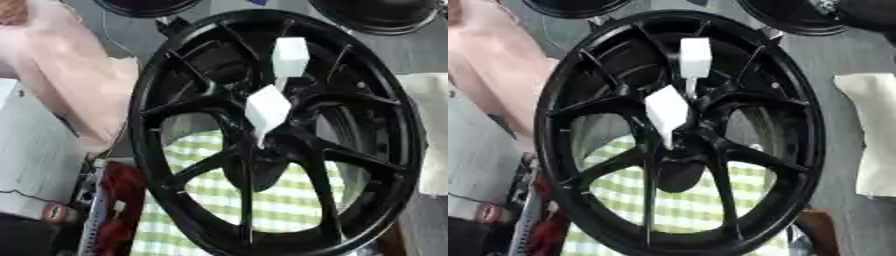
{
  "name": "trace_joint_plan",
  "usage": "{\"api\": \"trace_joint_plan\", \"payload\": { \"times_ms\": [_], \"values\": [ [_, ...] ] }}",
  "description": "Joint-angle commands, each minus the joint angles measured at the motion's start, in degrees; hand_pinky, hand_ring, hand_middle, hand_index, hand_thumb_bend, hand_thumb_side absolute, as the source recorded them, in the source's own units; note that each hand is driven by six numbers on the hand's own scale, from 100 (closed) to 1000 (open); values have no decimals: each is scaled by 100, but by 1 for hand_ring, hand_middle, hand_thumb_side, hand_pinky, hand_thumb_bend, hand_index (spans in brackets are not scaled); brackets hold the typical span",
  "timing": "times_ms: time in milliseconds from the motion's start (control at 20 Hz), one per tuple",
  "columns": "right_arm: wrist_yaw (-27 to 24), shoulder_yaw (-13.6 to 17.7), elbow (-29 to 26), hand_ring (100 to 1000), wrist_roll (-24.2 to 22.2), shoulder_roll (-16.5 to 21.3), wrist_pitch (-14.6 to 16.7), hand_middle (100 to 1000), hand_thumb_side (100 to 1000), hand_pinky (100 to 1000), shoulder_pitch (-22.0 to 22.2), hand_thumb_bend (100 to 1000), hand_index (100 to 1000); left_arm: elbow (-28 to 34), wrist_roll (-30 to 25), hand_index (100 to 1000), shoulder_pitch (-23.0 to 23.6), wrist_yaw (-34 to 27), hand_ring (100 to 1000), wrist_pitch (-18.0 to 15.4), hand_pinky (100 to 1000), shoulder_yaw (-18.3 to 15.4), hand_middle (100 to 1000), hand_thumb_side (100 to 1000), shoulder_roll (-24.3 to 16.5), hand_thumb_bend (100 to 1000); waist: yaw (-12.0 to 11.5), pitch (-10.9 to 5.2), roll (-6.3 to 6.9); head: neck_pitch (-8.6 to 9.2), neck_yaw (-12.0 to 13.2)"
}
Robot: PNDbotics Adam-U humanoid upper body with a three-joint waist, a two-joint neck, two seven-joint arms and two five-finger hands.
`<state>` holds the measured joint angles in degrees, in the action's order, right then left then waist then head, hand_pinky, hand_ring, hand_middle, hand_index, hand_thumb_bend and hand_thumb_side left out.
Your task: Pull the pin out of the wheel hub.
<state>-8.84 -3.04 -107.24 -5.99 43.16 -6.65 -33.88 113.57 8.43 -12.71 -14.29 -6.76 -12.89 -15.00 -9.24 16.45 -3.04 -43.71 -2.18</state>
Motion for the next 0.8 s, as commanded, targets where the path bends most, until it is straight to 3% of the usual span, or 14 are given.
{"api": "trace_joint_plan", "payload": {
  "times_ms": [50,450,800],
  "values": [
    [155,-177,54,805,-405,620,106,638,249,873,-258,329,687,102,-36,778,-15,37,625,-2,872,20,596,854,-174,100,-9,-134,-6,-24,-26],
    [686,-869,189,821,-1740,1413,621,689,216,866,-801,332,725,102,-98,778,-17,38,626,14,873,73,599,854,-237,100,-42,-154,-76,-31,-84],
    [1006,-1336,400,829,-2557,1572,1007,713,177,862,-1350,371,737,102,-131,778,-8,39,626,28,873,101,600,854,-282,100,-67,-175,-131,-30,-130]
  ]
}}
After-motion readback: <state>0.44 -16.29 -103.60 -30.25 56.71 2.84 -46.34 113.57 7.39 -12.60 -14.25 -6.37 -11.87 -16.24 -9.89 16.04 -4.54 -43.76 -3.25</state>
